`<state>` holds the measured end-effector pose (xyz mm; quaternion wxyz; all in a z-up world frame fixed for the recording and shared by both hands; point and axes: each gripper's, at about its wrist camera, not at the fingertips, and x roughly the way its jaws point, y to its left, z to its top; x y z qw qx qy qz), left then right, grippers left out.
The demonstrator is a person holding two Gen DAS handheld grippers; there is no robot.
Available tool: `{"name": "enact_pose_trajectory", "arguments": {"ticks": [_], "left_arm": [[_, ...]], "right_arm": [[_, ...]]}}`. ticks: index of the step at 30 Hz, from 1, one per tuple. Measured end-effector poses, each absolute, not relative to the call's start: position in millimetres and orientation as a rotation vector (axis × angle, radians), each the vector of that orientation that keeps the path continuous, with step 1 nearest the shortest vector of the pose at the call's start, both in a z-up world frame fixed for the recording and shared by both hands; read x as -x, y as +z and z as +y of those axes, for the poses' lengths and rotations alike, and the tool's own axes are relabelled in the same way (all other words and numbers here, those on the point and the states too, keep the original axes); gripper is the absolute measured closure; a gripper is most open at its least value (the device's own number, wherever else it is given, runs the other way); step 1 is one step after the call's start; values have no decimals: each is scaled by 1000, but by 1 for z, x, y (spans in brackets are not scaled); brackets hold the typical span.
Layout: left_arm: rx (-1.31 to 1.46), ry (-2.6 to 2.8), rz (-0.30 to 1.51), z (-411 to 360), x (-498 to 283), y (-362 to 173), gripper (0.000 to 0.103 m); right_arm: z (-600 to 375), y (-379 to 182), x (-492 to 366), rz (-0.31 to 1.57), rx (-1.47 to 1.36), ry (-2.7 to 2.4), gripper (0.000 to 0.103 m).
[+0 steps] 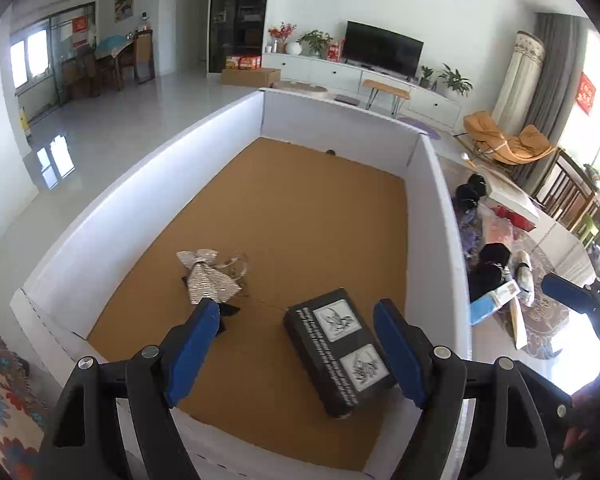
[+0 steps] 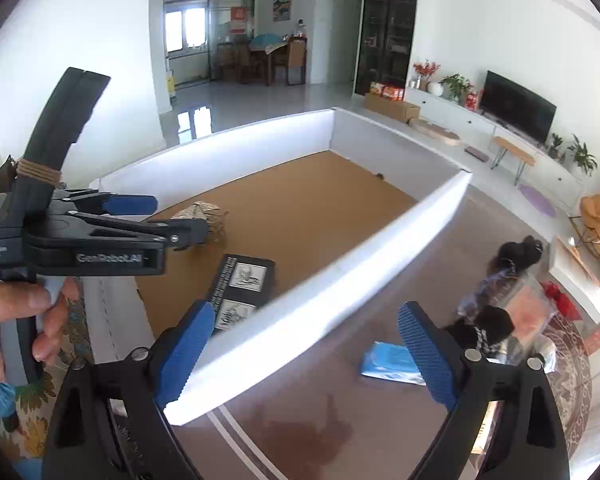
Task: Organize objects
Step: 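Grasp the blue-white ointment box with the left tool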
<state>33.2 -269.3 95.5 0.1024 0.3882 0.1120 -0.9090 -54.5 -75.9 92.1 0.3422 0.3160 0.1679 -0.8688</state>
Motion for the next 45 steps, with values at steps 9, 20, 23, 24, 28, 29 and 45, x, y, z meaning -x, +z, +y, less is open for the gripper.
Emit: {"name": "enact_pose_trajectory", "arguments": {"ticks": [9,20,23,24,28,29,45], "left_arm": [[-1291,-3052,173,-102,-59,87,12],[-1391,-2943,-106,-67,33,66,12],[-1485,-2896,-212,-68,67,57,12],[-1531,-2886,-234,-67,74,53,12],[-1630,-2840,-335,-61,94,34,12],[-1649,-2815,-361,-59,100,28,12],[-1939,-2966,505,-67,33,0,76]], "right_arm": [[120,11,75,370,-1180,-2525,3],[166,-7,70,192,-1235,-2554,3],[167,-9,74,155,-1260,-2540,3],[166,-9,74,154,-1262,-2540,3],[160,-10,73,203,-1273,-2552,3],[158,-11,73,220,-1276,-2554,3],[168,-2,66,174,-1210,-2609,3]]}}
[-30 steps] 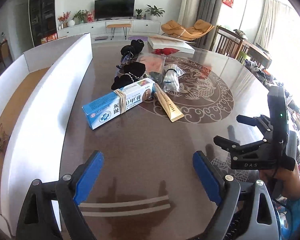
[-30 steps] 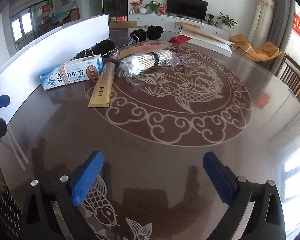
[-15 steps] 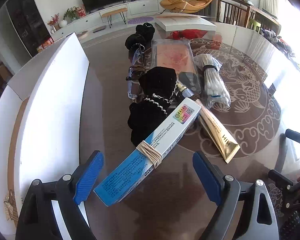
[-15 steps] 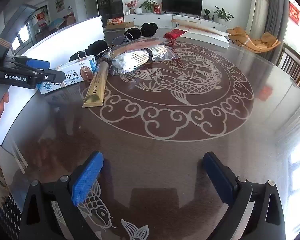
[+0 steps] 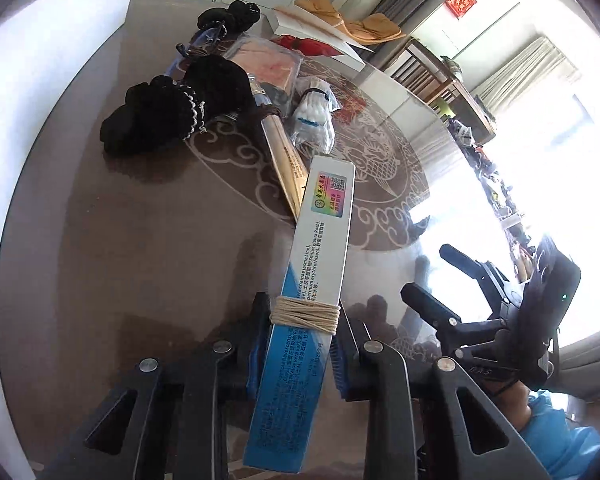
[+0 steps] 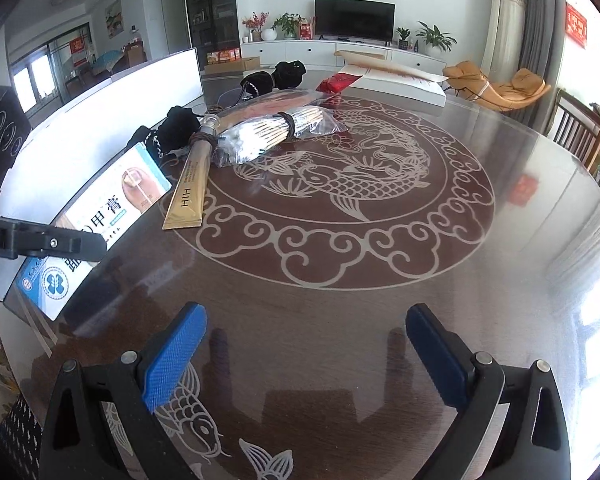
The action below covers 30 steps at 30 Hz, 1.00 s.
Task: Organize objects
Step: 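Grasp the blue-white ointment box with the left tool, then grasp the gold tube with the right tool while the left tool holds the ointment box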
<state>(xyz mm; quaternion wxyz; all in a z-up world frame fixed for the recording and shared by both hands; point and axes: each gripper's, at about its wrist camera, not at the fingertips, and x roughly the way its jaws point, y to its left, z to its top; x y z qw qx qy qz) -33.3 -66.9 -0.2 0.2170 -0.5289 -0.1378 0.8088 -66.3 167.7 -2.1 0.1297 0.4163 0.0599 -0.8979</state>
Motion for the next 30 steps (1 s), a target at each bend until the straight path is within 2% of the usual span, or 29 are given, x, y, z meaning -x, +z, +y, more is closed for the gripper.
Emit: {"name": "enact_pose_trajectory", "arguments": {"ticks": [2,4,6,12,19,21,24,30], "left_arm": [[1445,2318,-319,-70,28,4,68],[1462,2440,-245,-75,27,12,41],[1446,2528,-204,-80,26,20,31],[1422,2460,-211,-75,35,14,30],[1381,2560,96,-44,25,1,28],[1390,2652,98,-49,28,-1,29],[1385,2739,-17,-62,33,0,39],[1371,2812,20,-59,32,-4,38]], "right_arm": [[168,-2,67,174,-1210,-2609,3],[168,-2,66,173,-1208,-2610,3],[168,-2,67,171,-1207,-2612,3],[171,-1,66,163,-1202,-2619,3],[171,-2,67,162,-1215,-2614,3],[171,-3,68,159,-1224,-2611,3],[172,-4,70,147,-1241,-2597,3],[158,-3,92,116,-1333,-2506,0]]}}
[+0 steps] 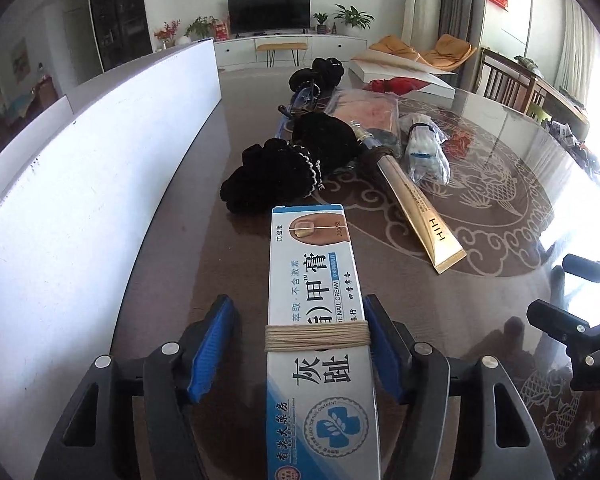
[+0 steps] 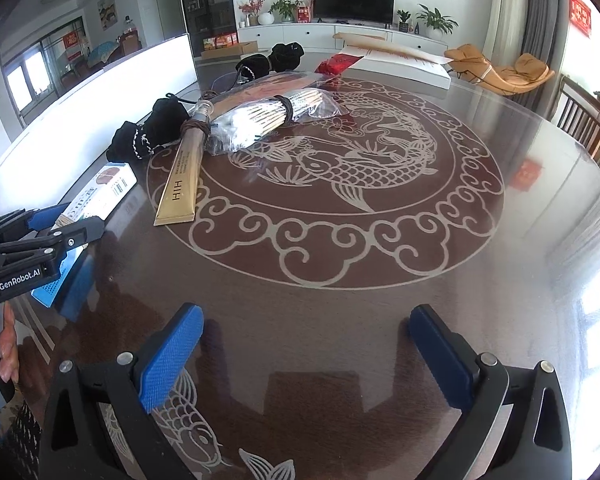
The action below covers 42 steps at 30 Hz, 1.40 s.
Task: Organize objects
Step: 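Grasp the gold tube with the right tool while the left tool holds the ointment box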
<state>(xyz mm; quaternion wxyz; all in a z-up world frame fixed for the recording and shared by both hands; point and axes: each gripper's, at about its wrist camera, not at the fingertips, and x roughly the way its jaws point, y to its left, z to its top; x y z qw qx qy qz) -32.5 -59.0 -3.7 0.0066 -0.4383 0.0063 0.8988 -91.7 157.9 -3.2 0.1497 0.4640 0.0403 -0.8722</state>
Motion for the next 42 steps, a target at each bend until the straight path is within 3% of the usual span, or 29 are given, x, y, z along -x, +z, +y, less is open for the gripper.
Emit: {"name": "enact_pose_trajectory", "arguments": {"ticks": [3,4,5,7,12,13,14,15,26,30,34,36,37,39,42], "left_arm": [[1365,2809,7,-61,31,-4,37],[1364,2801,7,-61,32,-4,34],[1364,2791,13,-60,30,-4,33],[1362,2782,14,-59,30,-4,31],[1347,2778,-24,-62,27,-3,31],[1348,2778,-22,-61,27,-3,31],[1348,2779,-20,-61,27,-3,31],[1348,2779,-19,-61,27,-3,31],[1350,2776,-23,-60,30,-2,30],[1376,2726,12,-54,33,-5,7],[1420,2688,97,-46,36,-7,0],[1430,2683,98,-48,35,-6,7],[1406,2694,93,-50,32,-3,30],[1382,2704,81,-55,27,2,60],[1333,2731,15,-63,16,12,60]], "right_arm": [[129,5,117,65,-1358,-2406,1],[115,6,128,97,-1368,-2387,7],[102,6,138,126,-1376,-2369,24],[78,6,157,201,-1385,-2355,37],[40,6,178,267,-1394,-2306,41],[36,6,177,292,-1384,-2311,47],[32,6,175,328,-1370,-2320,65],[32,6,171,360,-1361,-2331,73],[110,9,88,323,-1423,-2311,74],[116,10,90,305,-1448,-2302,68],[104,9,102,353,-1454,-2287,68],[100,8,105,387,-1460,-2286,70],[99,9,105,397,-1460,-2286,77],[101,9,102,403,-1471,-2287,77],[107,21,93,329,-1448,-2294,77]]}}
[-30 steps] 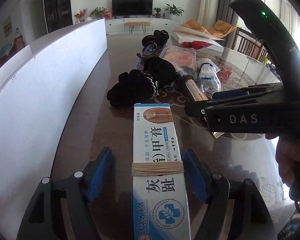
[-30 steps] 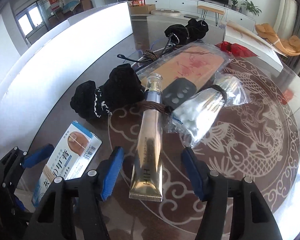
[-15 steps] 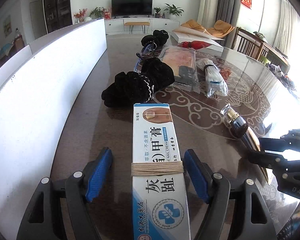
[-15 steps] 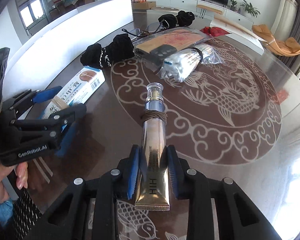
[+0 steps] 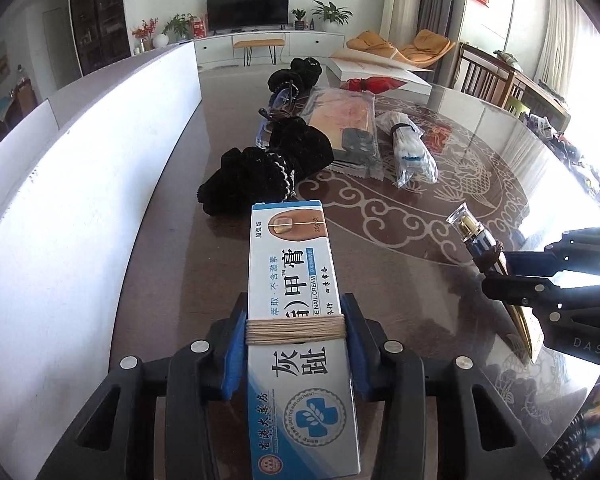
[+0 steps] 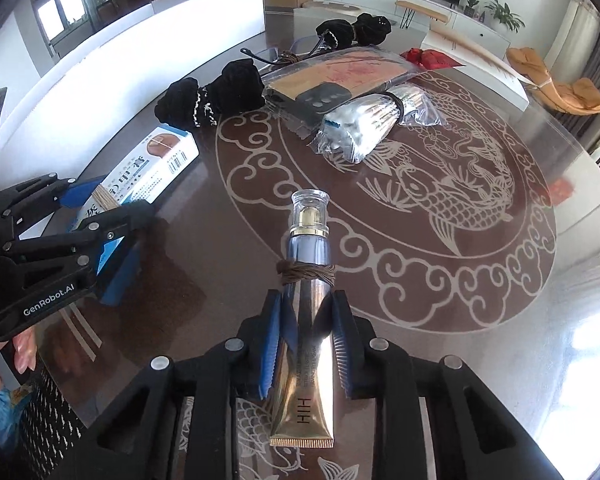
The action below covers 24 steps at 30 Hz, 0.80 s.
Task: Organize objects
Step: 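Grasp the gold tube with the right tool while the left tool holds the ointment box, then carry the ointment box and gold tube into the bin and release both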
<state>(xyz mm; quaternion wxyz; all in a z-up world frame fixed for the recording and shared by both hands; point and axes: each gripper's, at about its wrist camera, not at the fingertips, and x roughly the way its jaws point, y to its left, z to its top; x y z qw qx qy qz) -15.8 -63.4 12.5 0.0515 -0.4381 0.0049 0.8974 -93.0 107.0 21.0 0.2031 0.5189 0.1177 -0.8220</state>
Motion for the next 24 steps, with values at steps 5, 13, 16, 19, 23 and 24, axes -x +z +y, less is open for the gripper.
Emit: {"name": "enact_pose_trajectory", "arguments": {"ticks": [5,13,16,19,23,24], "left_arm": [[1133,2790,-148,-82,-23,60,60],[945,2987,-293,-187,-68,140,60],[1026,3102,-316,-246,-62,140,60],[1164,3171,-359,-302,-53,126,60],[1353,3186,-404,-351,-37,101,60],[1391,3174,-414,-357,-34,94,60]], "right_arm": [[94,76,83,188,-1313,-2295,77],[-28,170,76,81,-1017,-2159,77],[-92,180,76,73,-957,-2076,77],[-155,165,80,86,-976,-1977,77],[-215,117,84,159,-1101,-1903,77],[-223,104,84,168,-1133,-1889,77]]}}
